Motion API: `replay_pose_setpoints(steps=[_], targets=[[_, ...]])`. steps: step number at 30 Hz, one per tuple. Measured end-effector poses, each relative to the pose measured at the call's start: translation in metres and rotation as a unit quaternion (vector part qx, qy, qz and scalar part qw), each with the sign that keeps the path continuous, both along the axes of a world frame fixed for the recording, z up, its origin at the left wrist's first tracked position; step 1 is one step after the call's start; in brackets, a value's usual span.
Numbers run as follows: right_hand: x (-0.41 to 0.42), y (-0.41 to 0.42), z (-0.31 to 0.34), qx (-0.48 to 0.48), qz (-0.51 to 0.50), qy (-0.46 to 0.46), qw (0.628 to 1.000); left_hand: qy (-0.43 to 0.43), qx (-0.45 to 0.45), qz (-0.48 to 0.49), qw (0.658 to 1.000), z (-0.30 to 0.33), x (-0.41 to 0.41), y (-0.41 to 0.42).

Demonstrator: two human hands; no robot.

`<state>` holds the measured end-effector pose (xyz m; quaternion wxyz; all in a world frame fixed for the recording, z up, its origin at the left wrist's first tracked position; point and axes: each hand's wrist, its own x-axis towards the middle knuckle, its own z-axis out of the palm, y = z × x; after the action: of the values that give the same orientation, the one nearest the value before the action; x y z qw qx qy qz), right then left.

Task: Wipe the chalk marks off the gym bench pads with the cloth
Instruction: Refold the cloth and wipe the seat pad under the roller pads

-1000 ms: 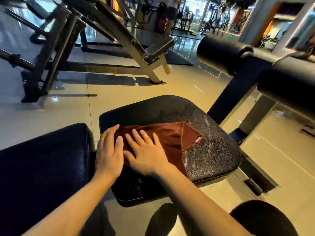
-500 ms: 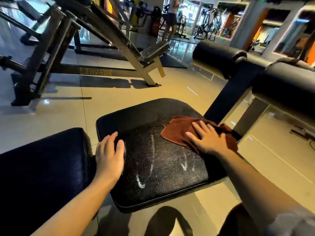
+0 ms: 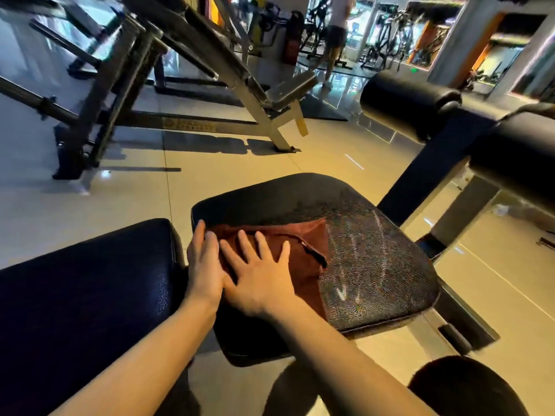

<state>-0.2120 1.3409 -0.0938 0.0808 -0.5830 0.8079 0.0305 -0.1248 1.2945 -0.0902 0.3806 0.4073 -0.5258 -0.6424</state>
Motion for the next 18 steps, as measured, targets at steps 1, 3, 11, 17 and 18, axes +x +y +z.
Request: replay_pose_setpoints(steps=[1,3,11,17,18], targets=[[0.009,0.010,0.001,-0.009,0.013,-0.001,1.000,-0.018,-0.011,-0.003,1.000,0.004,0.003,-0.002],[0.019,0.035,0.001,-0.029,0.028,-0.013,0.999,-0.070,-0.042,-0.013,0.997,0.009,0.009,-0.005],[-0.042,0.076,0.006,-0.032,-0.092,-0.008,0.995,-0.276,-0.196,-0.151,0.929,0.015,0.029,-0.003],[-0.157,0.058,0.016,-0.030,-0.240,0.029,0.970,-0.473,-0.366,-0.170,0.783,-0.013,0.064,-0.014],[-0.174,0.051,0.017,-0.031,-0.267,0.029,0.963,-0.460,-0.355,-0.156,0.799,-0.013,0.068,-0.013]])
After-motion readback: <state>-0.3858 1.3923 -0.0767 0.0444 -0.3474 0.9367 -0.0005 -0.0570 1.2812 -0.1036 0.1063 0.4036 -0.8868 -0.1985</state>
